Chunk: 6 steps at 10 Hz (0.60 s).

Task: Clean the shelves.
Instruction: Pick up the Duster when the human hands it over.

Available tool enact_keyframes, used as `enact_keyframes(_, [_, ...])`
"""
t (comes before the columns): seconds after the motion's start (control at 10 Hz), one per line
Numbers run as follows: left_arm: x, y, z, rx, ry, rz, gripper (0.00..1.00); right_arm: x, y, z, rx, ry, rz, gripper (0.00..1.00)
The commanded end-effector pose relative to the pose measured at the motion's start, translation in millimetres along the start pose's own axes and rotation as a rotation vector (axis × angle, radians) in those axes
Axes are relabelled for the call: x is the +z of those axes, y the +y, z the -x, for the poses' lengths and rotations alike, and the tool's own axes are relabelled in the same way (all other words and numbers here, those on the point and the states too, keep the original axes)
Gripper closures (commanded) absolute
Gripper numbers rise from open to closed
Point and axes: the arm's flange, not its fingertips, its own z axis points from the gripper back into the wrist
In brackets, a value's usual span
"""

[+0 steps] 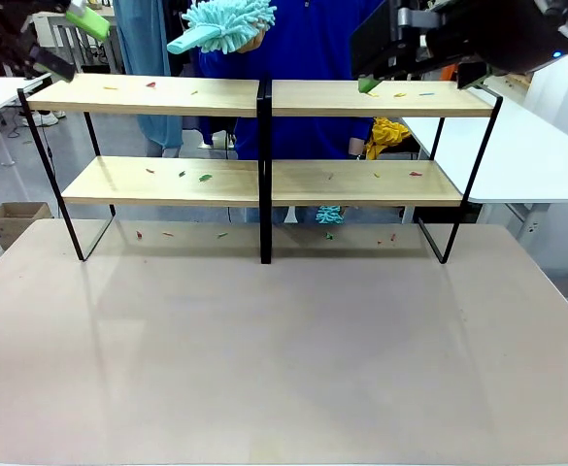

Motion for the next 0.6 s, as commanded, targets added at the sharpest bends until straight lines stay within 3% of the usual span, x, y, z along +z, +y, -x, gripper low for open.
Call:
enact_keyframes(0.0, [-3.9, -19.0, 8.0, -0.104, -0.066, -0.119, 0.0, 0.5, -1.0, -1.2, -0.009, -0.001, -0.003, 0.0])
enact_keyframes(0.1, [-3.9, -19.0, 8.0, -0.104, -0.066, -0.119, 0.0, 0.5, -1.0, -1.2, -0.009, -0.001, -0.003, 0.0])
enact_keyframes(0.2, [2.2, 2.7, -1.7, 0.006, 0.002, 0.0, 0.0, 0.5, -1.0, -1.2, -0.009, -0.001, -0.003, 0.0])
enact_keyframes(0.3, [-10.6, -1.7, -15.2, -0.016, 0.07, 0.067, 0.0, 0.5, -1.0, -1.2, -0.009, -0.001, -0.003, 0.0])
enact_keyframes(0.5, [-28.1, 27.9, -73.1, 0.165, 0.061, 0.252, 0.0, 0.5, -1.0, -1.2, -0.009, -0.001, -0.003, 0.0])
